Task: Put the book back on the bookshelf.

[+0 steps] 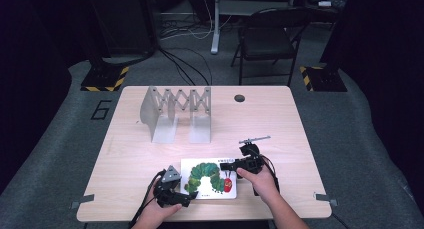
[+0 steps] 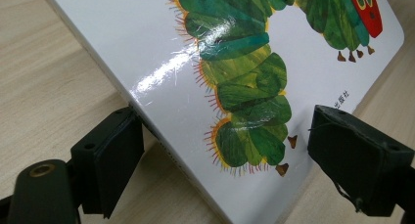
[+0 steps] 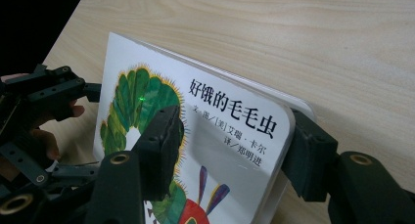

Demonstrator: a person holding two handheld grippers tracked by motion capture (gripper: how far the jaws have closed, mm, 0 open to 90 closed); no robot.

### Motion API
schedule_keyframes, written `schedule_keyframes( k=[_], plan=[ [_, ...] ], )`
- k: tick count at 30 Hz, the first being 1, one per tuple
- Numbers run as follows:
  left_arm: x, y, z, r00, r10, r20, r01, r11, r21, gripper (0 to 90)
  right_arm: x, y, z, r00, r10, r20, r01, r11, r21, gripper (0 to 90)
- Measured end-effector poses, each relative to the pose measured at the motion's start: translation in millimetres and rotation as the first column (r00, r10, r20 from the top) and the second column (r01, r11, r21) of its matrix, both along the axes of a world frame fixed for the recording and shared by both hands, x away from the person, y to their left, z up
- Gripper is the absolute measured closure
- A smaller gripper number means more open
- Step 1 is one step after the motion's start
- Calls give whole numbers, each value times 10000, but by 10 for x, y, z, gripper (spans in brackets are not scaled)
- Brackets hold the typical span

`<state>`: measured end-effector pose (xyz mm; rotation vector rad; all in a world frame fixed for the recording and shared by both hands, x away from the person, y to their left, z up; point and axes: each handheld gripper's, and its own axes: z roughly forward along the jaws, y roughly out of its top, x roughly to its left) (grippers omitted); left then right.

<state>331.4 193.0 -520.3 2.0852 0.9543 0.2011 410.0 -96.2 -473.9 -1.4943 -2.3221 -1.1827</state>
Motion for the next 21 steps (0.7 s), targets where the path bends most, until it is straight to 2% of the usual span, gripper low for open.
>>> schedule_keyframes(
  k=[5,9,12,13,14,15,16,18,21],
  plan=[
    [-1,4,17,9999,20,-108,-20,10000,40,147,-4,0,2,10000,-22,57,23,10000,-63,456],
    [-5,4,33,10000,65,-41,-64,9999,155,153,-6,-3,8,10000,-27,92,28,9999,-121,482],
    [-20,2,46,9995,223,-206,-222,9997,50,176,-13,2,26,9999,-24,168,28,9998,-205,503],
    [-17,18,63,9998,201,-69,-200,9997,159,188,-19,7,37,9999,-49,108,51,9998,-217,505],
    [-21,22,70,9997,203,-117,-202,9997,97,199,-15,3,36,9996,6,287,0,9997,-235,507],
    [-27,20,74,9995,300,-137,-299,9995,41,209,-23,7,50,9999,-59,160,62,9997,-224,510],
    [-26,29,81,9996,269,-110,-268,9996,40,220,-21,4,50,9996,-19,278,25,9998,-204,512],
    [-37,34,97,9991,427,-81,-428,9991,-21,248,-31,6,68,9997,-74,229,77,9999,-145,518],
    [-47,47,127,9983,524,249,-526,9986,87,289,-43,1,101,9991,-133,393,135,9999,-33,528]
  ],
)
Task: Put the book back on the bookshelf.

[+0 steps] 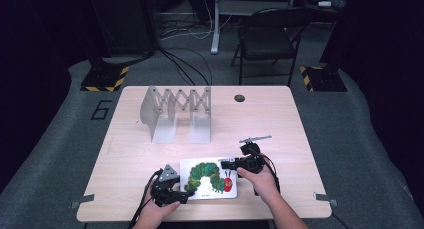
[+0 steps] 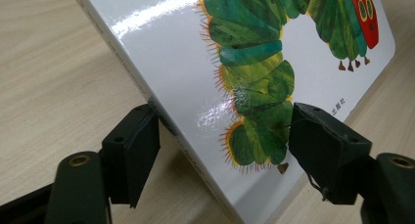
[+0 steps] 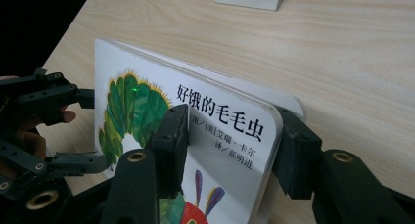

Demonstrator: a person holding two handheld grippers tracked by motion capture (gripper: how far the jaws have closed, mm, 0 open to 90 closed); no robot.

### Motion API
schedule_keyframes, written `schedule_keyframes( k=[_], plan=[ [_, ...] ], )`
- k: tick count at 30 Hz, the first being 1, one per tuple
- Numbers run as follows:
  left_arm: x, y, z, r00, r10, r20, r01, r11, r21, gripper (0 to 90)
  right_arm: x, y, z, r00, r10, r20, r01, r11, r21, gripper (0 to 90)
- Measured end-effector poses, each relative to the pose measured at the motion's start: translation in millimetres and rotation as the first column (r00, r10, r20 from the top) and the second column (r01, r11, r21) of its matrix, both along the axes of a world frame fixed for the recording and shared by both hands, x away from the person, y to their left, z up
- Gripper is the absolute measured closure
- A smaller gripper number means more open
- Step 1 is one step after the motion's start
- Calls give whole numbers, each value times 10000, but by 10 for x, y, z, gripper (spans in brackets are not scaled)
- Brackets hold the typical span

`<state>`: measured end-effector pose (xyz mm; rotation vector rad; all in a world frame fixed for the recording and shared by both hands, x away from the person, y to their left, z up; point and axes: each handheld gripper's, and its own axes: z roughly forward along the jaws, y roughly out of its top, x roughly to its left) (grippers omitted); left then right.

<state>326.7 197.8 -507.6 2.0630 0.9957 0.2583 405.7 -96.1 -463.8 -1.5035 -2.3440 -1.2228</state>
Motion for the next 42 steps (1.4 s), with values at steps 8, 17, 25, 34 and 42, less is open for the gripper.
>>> schedule_keyframes(
  k=[8,17,25,34,42],
  plan=[
    [-11,67,79,9984,316,469,-317,9995,14,408,-48,18,97,9990,31,449,-31,10000,18,534],
    [-13,155,181,9910,877,1010,-867,9961,-150,534,-121,49,216,9950,329,945,-357,9990,279,531],
    [-27,181,222,9831,990,1541,-1002,9950,2,566,-144,81,235,9883,553,1421,-599,9978,281,502],
    [-35,149,206,9755,885,2015,-1002,9938,488,595,-170,103,271,9841,632,1657,-689,9972,291,440],
    [-33,171,202,9772,781,1976,-870,9955,367,608,-162,91,253,9838,754,1624,-820,9960,342,421]
  ],
)
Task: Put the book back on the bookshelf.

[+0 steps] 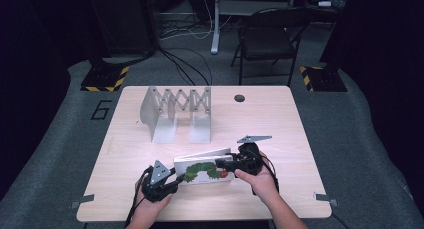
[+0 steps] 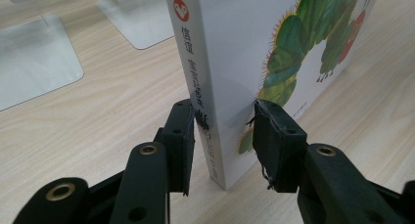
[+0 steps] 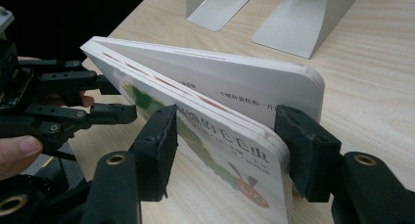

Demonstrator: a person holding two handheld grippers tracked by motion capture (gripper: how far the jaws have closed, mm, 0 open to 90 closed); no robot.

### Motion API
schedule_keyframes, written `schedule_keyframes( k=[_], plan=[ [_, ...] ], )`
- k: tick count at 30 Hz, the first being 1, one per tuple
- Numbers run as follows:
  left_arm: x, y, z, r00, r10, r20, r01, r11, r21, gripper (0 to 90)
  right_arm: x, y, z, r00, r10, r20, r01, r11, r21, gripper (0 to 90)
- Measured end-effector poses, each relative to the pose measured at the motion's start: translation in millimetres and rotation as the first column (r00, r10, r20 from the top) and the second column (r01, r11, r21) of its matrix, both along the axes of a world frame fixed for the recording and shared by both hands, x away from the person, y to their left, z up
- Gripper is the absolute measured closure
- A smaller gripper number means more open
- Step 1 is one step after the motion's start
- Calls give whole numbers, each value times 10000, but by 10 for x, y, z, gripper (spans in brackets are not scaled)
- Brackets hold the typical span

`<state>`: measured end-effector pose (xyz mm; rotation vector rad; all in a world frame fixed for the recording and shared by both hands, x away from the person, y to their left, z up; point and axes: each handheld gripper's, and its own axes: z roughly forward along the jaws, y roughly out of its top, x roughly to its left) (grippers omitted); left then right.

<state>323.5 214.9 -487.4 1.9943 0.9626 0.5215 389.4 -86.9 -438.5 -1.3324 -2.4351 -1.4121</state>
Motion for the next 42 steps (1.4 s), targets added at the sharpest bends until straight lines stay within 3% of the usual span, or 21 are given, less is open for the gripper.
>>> schedule_keyframes(
  k=[7,18,21,22,27,30,36,37,42],
  plan=[
    [7,39,7,9994,-321,-136,320,9994,-95,615,-2,-18,-75,9998,145,-163,-153,9986,-503,408],
    [-21,33,35,9972,-678,-323,675,9977,-101,596,14,-113,-164,9979,-26,-640,-13,9981,-618,404],
    [-24,29,59,9939,-985,-505,990,9951,65,573,19,-136,-192,9975,-135,-693,82,9970,-773,402],
    [-23,22,54,9951,-910,-394,915,9958,89,566,20,-142,-200,9972,-172,-725,113,9967,-807,402],
    [-3,35,65,9920,-1131,-562,1130,9936,-54,585,32,-161,-223,9968,-319,-732,249,9952,-946,400],
    [5,55,101,9852,-1513,-799,1507,9885,-142,587,48,-165,-250,9963,-331,-788,250,9944,-1024,398],
    [10,89,114,9933,-1088,-379,1081,9940,-191,539,46,-167,-262,9966,-349,-751,265,9935,-1108,398],
    [17,106,122,9915,-1199,-510,1193,9927,-157,532,45,-166,-262,9965,-358,-750,273,9934,-1111,398],
    [42,106,99,9936,-1077,-339,1070,9940,-215,461,44,-157,-267,9965,-338,-770,249,9933,-1132,398]
  ],
)
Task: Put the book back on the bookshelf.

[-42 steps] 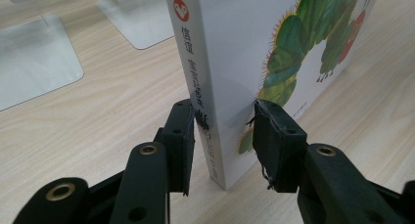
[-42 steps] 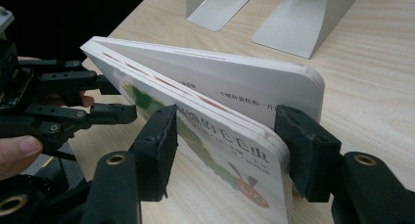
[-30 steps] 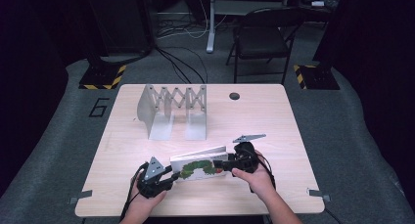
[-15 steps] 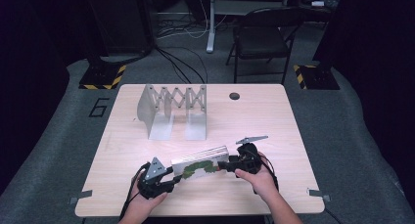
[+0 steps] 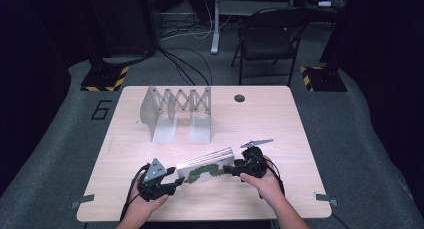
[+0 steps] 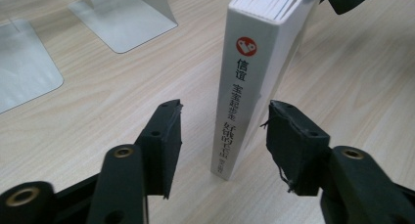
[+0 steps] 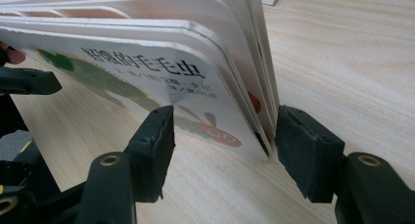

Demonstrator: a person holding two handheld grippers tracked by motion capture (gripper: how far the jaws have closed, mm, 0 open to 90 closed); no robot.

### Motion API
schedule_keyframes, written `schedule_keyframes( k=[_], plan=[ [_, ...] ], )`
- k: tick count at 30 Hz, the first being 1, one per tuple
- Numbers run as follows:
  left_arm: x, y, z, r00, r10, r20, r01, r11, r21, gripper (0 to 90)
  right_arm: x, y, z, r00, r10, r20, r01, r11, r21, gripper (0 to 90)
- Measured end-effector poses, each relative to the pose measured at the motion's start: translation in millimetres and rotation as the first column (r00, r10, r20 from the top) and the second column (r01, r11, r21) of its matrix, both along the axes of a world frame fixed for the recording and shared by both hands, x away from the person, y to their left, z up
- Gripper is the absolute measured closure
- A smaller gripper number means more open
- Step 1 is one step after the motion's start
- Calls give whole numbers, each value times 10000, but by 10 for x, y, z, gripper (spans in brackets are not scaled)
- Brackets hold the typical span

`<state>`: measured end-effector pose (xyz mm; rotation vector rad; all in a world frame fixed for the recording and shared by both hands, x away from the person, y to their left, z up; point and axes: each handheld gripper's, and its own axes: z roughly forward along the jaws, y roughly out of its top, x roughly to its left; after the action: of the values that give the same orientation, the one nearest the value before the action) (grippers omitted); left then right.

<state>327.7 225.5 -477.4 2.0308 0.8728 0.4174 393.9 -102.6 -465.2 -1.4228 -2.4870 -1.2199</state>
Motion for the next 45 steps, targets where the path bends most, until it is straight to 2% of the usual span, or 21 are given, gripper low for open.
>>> schedule_keyframes(
  k=[5,6,9,10,13,14,15,17,19,20,21,22,24,25,26,32,34,35,39,43,45],
  plan=[
    [43,-41,-31,9999,36,122,-36,10000,-7,423,0,3,-11,10000,-27,-41,27,10000,-36,398],
    [43,-41,-31,9999,36,122,-36,10000,-7,423,4,-3,-21,9999,26,134,-26,10000,-40,398],
    [70,-74,-35,9999,-104,23,104,9999,-18,420,-16,-14,-13,10000,-77,13,77,9999,-69,399],
    [95,-102,-36,9997,-234,-6,234,9997,16,419,-24,-36,-17,9998,-131,181,132,9999,-54,399],
    [123,-159,-44,9984,-532,-180,530,9985,-120,419,-48,-76,-11,9993,-364,100,364,9993,-49,401],
    [131,-172,-46,9979,-617,-204,615,9981,-103,419,-50,-87,-17,9990,-395,211,396,9992,-38,401],
    [147,-200,-56,9981,-623,-30,623,9980,-80,419,-60,-96,-13,9989,-439,155,440,9990,-62,402],
    [159,-211,-53,9969,-776,-131,775,9970,-33,418,-77,-122,-18,9985,-471,291,474,9988,-102,402],
    [187,-259,-68,9964,-845,-75,844,9963,-161,414,-104,-147,-13,9979,-619,179,620,9980,-94,402],
    [197,-264,-64,9956,-919,-160,916,9956,-199,411,-110,-164,-16,9974,-664,272,666,9978,-75,402],
    [206,-276,-71,9961,-884,-75,881,9957,-297,410,-119,-178,-14,9971,-705,290,707,9975,-60,402],
    [214,-276,-62,9948,-1002,-207,996,9946,-295,410,-133,-192,-8,9967,-779,211,780,9969,-50,403],
    [230,-293,-66,9952,-973,-88,969,9945,-397,409,-139,-221,-13,9961,-799,374,801,9968,-23,403],
    [230,-293,-66,9952,-973,-88,969,9945,-397,412,-154,-226,-6,9957,-893,230,894,9960,-23,403],
    [242,-308,-61,9941,-1076,-152,1066,9928,-551,416,-159,-231,-12,9953,-919,291,919,9958,-8,403],
    [227,-354,-44,9936,-1125,41,1125,9925,-468,526,-187,-247,-23,9947,-992,270,995,9950,-116,403],
    [214,-359,-40,9937,-1113,149,1117,9933,-297,558,-185,-256,-26,9947,-994,278,997,9950,-97,403],
    [195,-379,-48,9953,-906,339,914,9955,-239,583,-176,-261,-33,9946,-957,412,961,9953,-86,402],
    [140,-410,-47,9953,-860,451,864,9962,-74,710,-176,-252,-30,9948,-991,238,994,9950,-115,401],
    [106,-400,-26,9966,-731,371,727,9973,137,745,-168,-240,-31,9950,-978,197,980,9951,-117,400],
    [67,-386,-19,9979,-511,388,503,9985,226,749,-143,-254,-44,9954,-887,366,892,9959,-119,400]
  ],
)
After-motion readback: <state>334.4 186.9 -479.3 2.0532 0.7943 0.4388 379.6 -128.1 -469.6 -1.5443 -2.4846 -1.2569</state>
